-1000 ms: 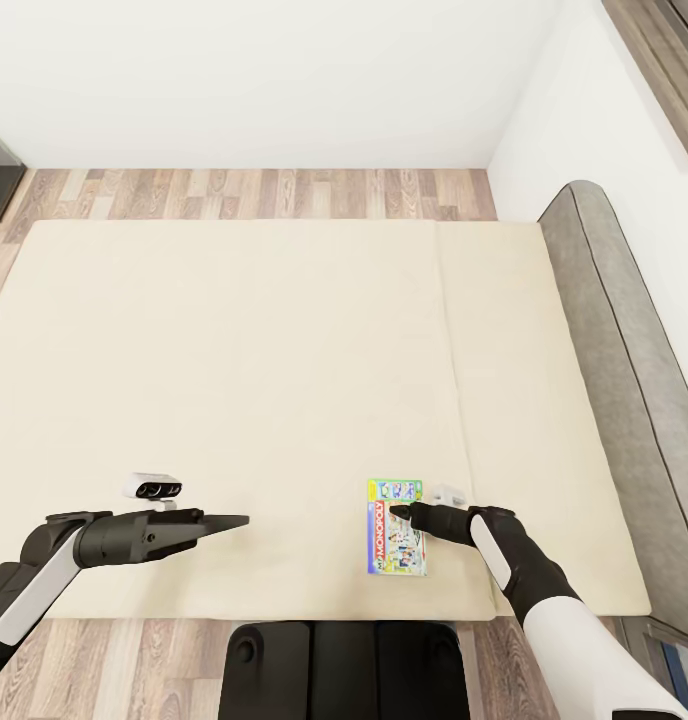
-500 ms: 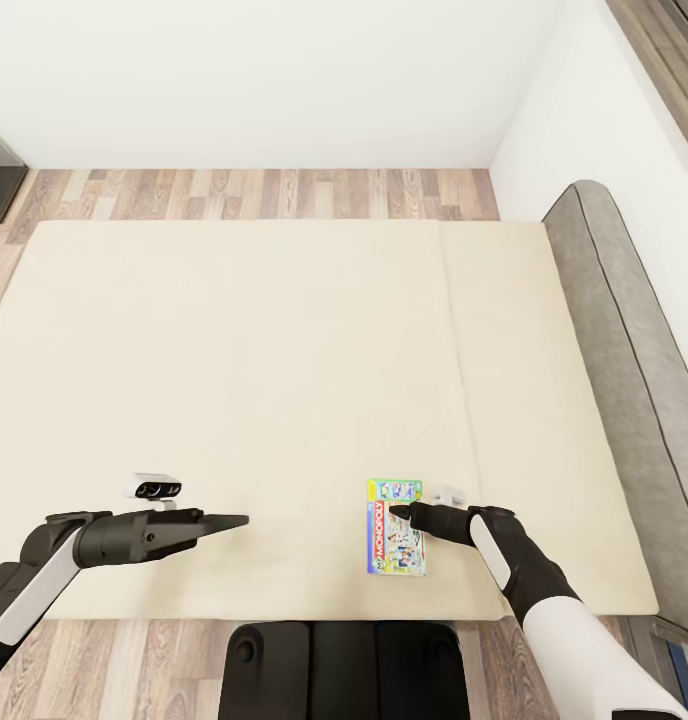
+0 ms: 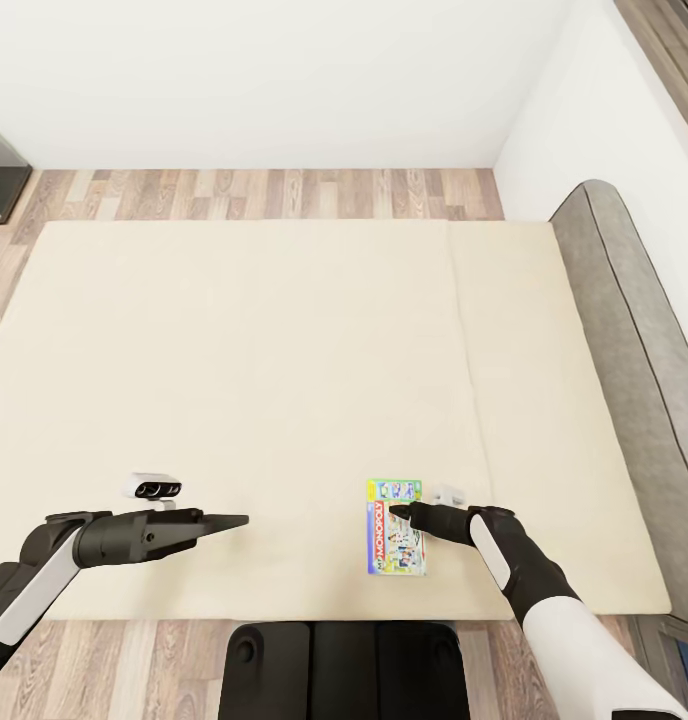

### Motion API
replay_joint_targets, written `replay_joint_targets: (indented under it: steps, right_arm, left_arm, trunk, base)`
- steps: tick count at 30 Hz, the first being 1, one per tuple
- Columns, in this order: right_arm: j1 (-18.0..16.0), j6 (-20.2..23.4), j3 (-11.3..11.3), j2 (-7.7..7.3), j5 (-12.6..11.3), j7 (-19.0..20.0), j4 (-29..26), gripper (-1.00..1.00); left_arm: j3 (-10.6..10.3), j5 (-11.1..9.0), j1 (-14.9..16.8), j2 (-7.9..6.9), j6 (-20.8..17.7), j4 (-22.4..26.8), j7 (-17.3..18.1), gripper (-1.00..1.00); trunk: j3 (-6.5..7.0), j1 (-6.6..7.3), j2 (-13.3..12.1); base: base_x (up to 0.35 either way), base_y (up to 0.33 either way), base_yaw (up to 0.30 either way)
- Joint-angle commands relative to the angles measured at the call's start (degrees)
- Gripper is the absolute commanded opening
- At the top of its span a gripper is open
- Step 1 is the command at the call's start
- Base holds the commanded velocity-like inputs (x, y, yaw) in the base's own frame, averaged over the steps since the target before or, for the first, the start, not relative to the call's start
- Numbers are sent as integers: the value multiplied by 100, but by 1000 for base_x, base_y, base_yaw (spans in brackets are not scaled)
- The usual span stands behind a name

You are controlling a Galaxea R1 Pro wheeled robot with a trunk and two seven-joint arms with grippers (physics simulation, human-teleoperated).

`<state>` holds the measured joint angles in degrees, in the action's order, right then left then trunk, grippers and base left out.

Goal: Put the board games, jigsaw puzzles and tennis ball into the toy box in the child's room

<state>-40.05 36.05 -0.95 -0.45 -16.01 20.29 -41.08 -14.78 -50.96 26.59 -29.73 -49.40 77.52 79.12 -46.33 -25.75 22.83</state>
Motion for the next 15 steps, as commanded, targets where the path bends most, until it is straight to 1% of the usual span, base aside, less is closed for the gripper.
replay_joint_targets:
  steps: [1,11,15]
  right_arm:
    - [-2,37,-10,1,-16,10,-5,100]
    - [-2,36,-10,1,-16,3,-6,100]
    - [0,38,-10,5,-16,2,-6,100]
  left_arm:
    - [-16,-38,4,-7,-60,-1,0,100]
    - [-16,-36,4,-7,-61,-1,-1,100]
    - [-16,-36,4,-7,-61,-1,-1,100]
  trunk:
    - [-6,-3,9]
    - [-6,-3,9]
    - [-6,-3,9]
  base:
    - [0,21,0]
    - [0,35,0]
    - [0,86,0]
